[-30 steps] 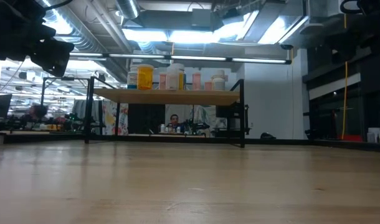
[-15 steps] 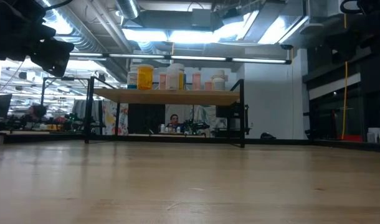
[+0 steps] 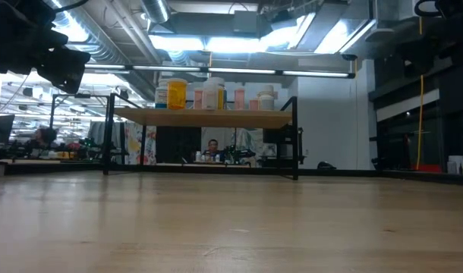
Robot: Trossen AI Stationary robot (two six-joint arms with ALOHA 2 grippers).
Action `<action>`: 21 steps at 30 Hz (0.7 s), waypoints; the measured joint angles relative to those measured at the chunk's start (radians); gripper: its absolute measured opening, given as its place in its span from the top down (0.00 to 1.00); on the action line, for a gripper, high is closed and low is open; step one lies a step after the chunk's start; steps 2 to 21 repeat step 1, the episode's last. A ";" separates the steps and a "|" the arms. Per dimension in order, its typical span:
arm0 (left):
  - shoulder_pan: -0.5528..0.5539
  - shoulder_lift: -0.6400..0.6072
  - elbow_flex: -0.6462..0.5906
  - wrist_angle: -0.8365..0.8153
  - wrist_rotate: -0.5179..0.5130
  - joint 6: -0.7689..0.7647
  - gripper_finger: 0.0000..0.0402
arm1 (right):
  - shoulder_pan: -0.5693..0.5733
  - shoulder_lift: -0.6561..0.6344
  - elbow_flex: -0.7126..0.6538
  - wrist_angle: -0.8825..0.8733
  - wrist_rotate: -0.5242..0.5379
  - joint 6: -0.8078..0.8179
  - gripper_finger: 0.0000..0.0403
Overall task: Pick and place medicine bottles onto shelf by color
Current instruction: Return to Home Position
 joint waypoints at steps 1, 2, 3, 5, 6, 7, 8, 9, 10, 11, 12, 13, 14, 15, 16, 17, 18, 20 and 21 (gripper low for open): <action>0.000 0.000 0.000 0.000 0.000 0.000 0.58 | 0.000 0.000 0.000 0.000 0.000 0.000 0.41; 0.000 0.000 0.000 0.000 0.000 0.000 0.58 | 0.000 0.000 0.000 0.000 0.000 0.000 0.41; 0.000 0.000 0.000 0.000 0.000 0.000 0.58 | 0.000 0.000 0.000 0.000 0.000 0.000 0.41; 0.000 0.000 0.000 0.000 0.000 0.000 0.58 | 0.000 0.000 0.000 0.000 0.000 0.000 0.41; 0.000 0.000 0.000 0.000 0.000 0.000 0.58 | 0.000 0.000 0.000 0.000 0.000 0.000 0.41; 0.000 0.000 0.000 0.000 0.000 0.000 0.58 | 0.000 0.000 0.000 0.000 0.000 0.000 0.41; 0.000 0.000 0.000 0.000 0.000 0.000 0.58 | 0.000 0.000 0.000 0.000 0.000 0.000 0.41; 0.000 0.000 0.000 0.000 0.000 0.000 0.58 | 0.000 0.000 0.000 0.000 0.000 0.000 0.41; 0.000 0.000 0.000 0.000 0.000 0.000 0.58 | 0.000 0.000 0.000 0.000 0.000 0.000 0.41; 0.000 0.000 0.000 0.000 0.000 0.000 0.58 | 0.000 0.000 0.000 0.000 0.000 0.000 0.41; 0.000 0.000 0.000 0.000 0.000 0.000 0.58 | 0.000 0.000 0.000 0.000 0.000 0.000 0.41; 0.000 0.000 0.000 0.000 0.000 0.000 0.58 | 0.000 0.000 0.000 0.000 0.000 0.000 0.41; 0.000 0.000 0.000 0.000 0.000 0.000 0.58 | 0.000 0.000 0.000 0.000 0.000 0.000 0.41; 0.000 0.000 0.000 0.000 0.000 0.000 0.58 | 0.000 0.000 0.000 0.000 0.000 0.000 0.41; 0.000 0.000 0.000 0.000 0.000 0.000 0.58 | 0.000 0.000 0.000 0.000 0.000 0.000 0.41; 0.000 0.000 0.000 0.000 0.000 0.000 0.58 | 0.000 0.000 0.000 0.000 0.000 0.000 0.41; 0.000 0.000 0.000 0.000 0.000 0.000 0.58 | 0.000 0.000 0.000 0.000 0.000 0.000 0.41; 0.000 0.000 0.000 0.000 0.000 0.000 0.58 | 0.000 0.000 0.000 0.000 0.000 0.000 0.41; 0.000 0.000 0.000 0.000 0.000 0.000 0.58 | 0.000 0.000 0.000 0.000 0.000 0.000 0.41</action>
